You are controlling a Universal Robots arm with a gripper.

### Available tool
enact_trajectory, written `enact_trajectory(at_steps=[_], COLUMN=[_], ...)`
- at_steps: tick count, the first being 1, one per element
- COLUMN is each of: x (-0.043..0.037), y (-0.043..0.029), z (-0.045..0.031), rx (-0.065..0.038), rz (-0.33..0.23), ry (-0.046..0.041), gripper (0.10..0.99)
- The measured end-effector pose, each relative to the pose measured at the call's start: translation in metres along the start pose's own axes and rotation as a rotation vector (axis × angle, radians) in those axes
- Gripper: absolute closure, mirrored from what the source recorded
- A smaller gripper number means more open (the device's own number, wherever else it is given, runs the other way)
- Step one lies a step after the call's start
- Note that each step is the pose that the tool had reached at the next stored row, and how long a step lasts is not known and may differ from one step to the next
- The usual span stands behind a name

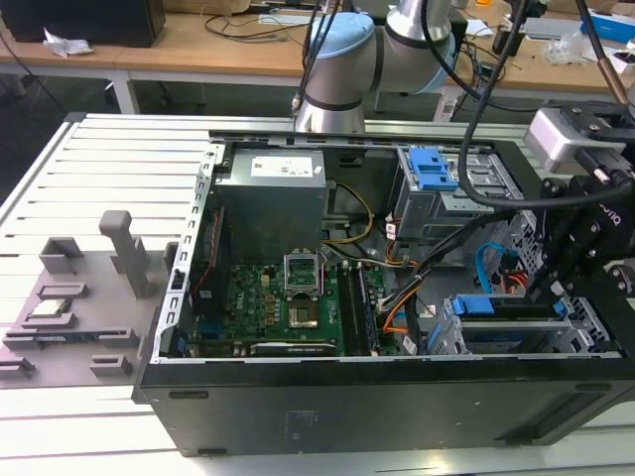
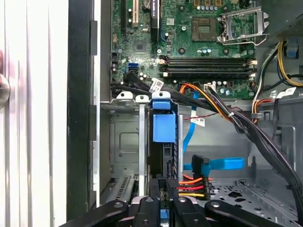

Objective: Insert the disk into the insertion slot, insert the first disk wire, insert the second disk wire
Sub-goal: 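Insert the first disk wire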

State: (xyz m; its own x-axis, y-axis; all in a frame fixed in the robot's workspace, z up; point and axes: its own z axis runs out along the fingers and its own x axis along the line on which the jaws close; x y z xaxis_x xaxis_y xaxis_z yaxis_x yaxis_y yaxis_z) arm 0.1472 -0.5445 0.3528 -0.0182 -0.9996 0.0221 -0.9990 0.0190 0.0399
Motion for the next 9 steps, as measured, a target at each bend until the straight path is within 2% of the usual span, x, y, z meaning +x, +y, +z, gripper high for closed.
enact_trajectory(at_steps=[9], x=[-0.0053], y=[-0.0045], z=[0.0059], rx=[-0.001], rz=[0.000], ry=[-0.0053], gripper=[0.918])
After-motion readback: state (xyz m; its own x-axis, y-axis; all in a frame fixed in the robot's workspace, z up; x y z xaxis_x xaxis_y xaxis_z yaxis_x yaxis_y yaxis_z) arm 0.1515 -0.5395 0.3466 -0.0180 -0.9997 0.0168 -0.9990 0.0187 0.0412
